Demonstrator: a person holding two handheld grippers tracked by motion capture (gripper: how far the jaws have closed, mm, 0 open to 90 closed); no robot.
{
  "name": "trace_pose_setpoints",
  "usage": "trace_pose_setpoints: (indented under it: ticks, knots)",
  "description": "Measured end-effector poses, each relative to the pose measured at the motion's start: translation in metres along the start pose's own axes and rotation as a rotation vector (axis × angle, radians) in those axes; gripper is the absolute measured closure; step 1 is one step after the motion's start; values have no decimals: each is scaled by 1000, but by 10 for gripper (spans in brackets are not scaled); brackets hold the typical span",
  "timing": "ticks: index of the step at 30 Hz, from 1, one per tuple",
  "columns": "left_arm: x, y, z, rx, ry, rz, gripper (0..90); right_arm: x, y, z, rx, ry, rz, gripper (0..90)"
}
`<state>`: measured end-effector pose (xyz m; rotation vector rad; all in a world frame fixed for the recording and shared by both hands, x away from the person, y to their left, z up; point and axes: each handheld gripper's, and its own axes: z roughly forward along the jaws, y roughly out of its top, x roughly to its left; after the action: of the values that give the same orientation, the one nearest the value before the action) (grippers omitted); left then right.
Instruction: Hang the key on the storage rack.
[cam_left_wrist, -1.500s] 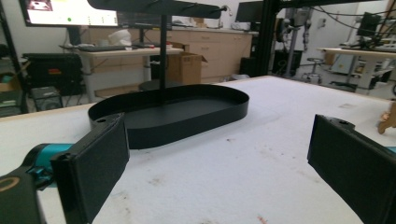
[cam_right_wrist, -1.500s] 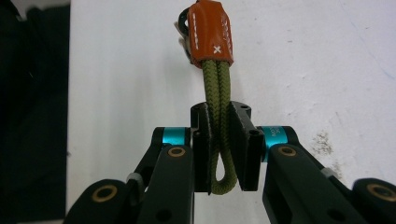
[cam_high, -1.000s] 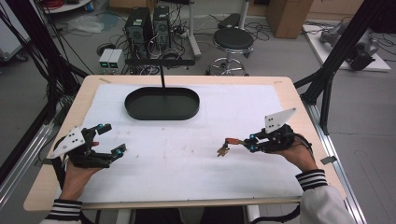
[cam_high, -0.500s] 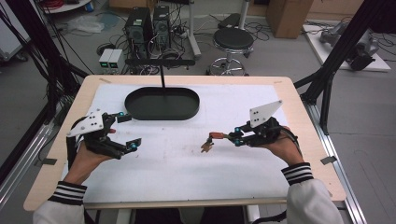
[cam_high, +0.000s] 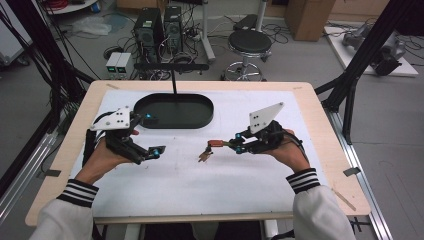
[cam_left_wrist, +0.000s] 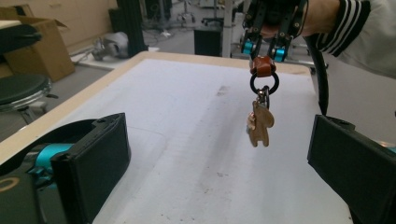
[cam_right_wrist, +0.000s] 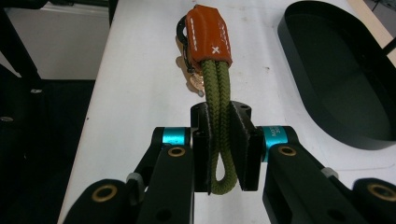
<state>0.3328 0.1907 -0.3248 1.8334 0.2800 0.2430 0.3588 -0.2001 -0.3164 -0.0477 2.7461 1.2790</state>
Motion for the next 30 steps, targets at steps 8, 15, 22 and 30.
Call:
trace_pose_setpoints:
  ticks: [8, 15, 22, 30]
  knots:
    - [-2, 15, 24, 74, -64, 40, 83, -1, 10, 11, 14, 17, 2, 798]
    - [-5, 27, 49, 141, -129, 50, 84, -1, 16, 15, 22, 22, -9, 798]
    - [-8, 33, 64, 181, -154, 60, 84, -1, 18, 20, 28, 25, -18, 798]
    - [-13, 36, 81, 263, -194, 53, 145, -1, 20, 24, 38, 36, -26, 798]
